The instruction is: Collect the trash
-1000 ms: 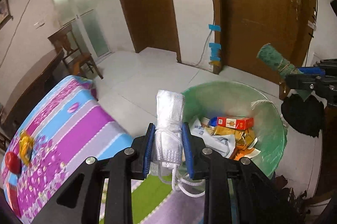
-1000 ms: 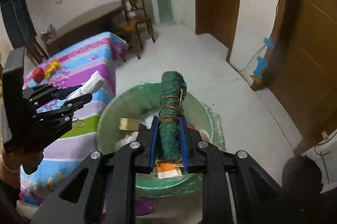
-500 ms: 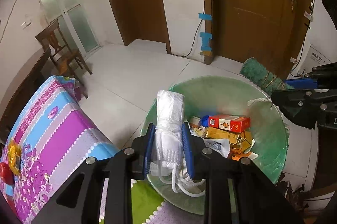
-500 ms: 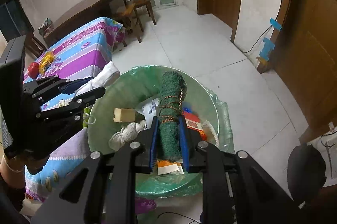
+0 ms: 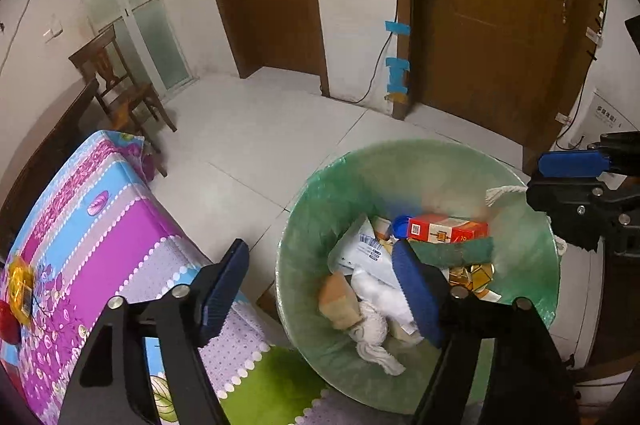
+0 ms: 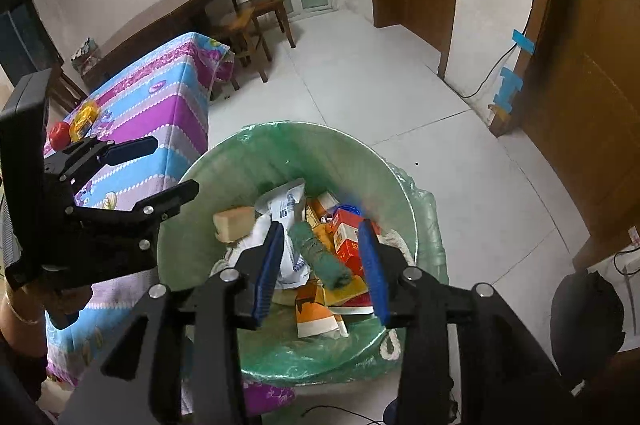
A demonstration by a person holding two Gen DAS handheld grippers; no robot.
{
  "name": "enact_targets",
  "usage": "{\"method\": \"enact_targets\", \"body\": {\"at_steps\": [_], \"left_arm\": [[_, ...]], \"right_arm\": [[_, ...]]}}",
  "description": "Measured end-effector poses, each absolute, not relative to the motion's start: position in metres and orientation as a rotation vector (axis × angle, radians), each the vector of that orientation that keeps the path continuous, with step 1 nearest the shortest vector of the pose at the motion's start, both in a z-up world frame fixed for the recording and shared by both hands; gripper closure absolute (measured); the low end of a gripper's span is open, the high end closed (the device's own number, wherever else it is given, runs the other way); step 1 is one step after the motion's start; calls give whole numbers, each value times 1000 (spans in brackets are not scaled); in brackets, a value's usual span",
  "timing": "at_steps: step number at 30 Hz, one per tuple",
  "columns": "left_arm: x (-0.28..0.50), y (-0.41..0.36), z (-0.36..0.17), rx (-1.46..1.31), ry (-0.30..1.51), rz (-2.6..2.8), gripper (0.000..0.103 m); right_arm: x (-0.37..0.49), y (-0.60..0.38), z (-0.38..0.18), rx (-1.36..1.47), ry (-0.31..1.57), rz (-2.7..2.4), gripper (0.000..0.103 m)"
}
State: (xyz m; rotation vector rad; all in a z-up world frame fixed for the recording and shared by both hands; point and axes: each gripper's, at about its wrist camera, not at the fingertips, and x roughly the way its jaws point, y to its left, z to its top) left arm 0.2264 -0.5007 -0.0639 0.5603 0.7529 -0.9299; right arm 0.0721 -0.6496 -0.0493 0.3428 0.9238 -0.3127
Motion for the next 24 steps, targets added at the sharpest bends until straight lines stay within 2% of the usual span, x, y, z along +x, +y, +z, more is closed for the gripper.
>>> {"method": "enact_targets", "body": {"at_steps": [6, 8, 9, 10, 12, 17, 24], "left_arm": [[210, -487, -57, 521, 727, -971, 29], [196, -477, -52, 498, 693, -986, 28], [189, -469, -48, 482, 673, -996, 22], [183, -463, -45, 468, 657, -1003, 14], [168, -445, -36, 419, 599, -1019, 7], [116, -404, -22, 382, 464, -1067, 5], [63, -352, -22, 309, 394, -1024, 5]], "right_arm": [[59, -640, -50, 339, 879, -321, 66], [42, -628, -44, 287, 803, -376, 47], [32, -621, -41, 266, 760, -404, 26], [13, -611, -35, 244, 677, -446, 14], [-15, -596, -27, 214, 559, -502, 5], [-80, -545, -16, 65, 368, -681, 5], [-122, -504, -35, 67, 363, -751, 5]]}}
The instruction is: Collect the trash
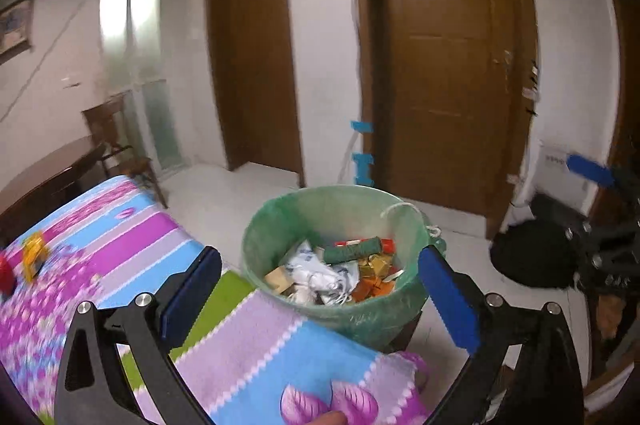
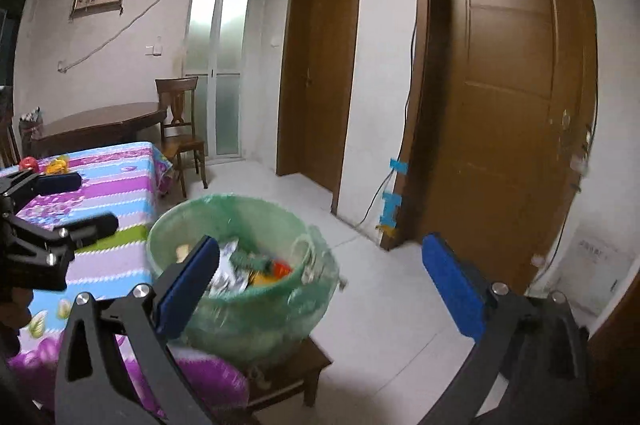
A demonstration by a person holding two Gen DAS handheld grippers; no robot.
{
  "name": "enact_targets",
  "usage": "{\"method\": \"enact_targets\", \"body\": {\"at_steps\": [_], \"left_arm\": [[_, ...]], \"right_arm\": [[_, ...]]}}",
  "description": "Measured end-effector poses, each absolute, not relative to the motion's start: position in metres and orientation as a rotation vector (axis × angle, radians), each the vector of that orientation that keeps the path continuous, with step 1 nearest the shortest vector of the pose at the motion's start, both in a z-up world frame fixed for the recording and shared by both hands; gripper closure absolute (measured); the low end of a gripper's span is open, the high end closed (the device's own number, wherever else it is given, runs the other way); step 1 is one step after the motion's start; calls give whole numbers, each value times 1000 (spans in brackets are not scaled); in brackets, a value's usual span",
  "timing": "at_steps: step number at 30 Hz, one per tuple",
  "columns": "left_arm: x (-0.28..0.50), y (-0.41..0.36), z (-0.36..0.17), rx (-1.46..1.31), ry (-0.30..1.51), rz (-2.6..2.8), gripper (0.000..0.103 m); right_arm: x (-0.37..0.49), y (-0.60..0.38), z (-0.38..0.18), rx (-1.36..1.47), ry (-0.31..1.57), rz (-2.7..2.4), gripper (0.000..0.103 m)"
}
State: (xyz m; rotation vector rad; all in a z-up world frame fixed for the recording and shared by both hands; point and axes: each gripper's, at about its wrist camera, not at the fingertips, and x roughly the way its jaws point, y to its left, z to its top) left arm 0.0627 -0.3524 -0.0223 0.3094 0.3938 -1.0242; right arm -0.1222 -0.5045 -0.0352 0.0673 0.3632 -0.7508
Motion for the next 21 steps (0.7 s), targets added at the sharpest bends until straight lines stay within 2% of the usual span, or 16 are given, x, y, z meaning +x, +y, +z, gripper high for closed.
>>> {"method": "enact_targets", "body": {"at_steps": [8, 21], "left_arm": [[38, -313, -33, 236, 374, -932, 5], [40, -304, -32, 246, 406, -945, 5]], "right_arm": [[-143, -478, -50, 173, 356, -850, 5], [-140, -460, -63, 243, 360, -768, 5]]}}
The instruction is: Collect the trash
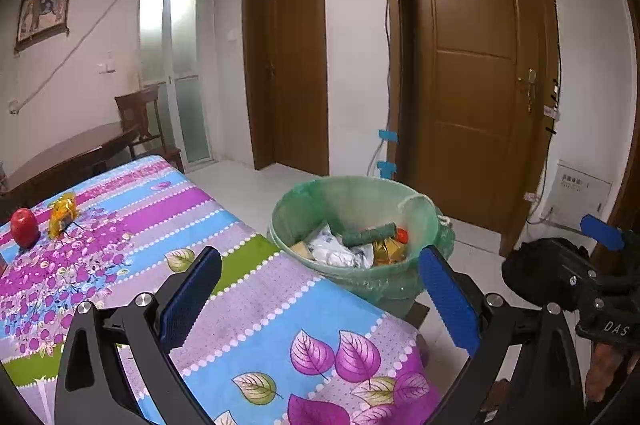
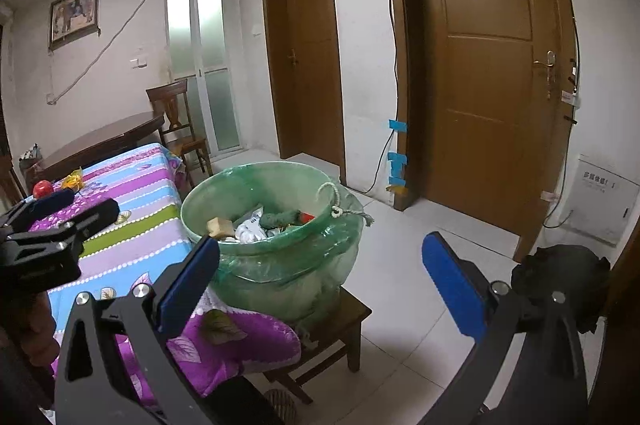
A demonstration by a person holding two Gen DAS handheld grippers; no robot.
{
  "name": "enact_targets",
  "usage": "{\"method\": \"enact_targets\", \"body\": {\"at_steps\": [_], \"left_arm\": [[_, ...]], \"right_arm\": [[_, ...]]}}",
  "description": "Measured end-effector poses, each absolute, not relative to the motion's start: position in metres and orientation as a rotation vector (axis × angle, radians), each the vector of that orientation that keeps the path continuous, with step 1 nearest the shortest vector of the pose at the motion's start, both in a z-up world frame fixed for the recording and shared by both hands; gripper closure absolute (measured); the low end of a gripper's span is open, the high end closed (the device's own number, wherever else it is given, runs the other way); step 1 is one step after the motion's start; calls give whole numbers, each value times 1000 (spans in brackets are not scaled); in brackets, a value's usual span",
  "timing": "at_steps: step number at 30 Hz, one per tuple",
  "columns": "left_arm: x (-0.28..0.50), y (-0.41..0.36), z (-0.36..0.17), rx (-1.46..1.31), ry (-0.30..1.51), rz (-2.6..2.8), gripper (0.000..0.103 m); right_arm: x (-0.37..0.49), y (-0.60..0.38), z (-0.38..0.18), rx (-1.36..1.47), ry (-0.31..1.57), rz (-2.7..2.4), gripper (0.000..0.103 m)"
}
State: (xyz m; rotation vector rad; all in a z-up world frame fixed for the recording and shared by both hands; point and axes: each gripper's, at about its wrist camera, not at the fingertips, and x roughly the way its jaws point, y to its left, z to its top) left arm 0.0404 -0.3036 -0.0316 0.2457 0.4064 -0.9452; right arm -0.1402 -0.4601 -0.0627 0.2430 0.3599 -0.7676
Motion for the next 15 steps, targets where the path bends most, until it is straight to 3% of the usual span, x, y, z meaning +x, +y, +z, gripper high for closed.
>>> {"method": "enact_targets", "body": {"at_steps": [15], "left_arm": [[56, -299, -33, 193, 508, -939, 5]], "right_arm": [[-134, -451, -60, 222, 336, -755, 5]]}}
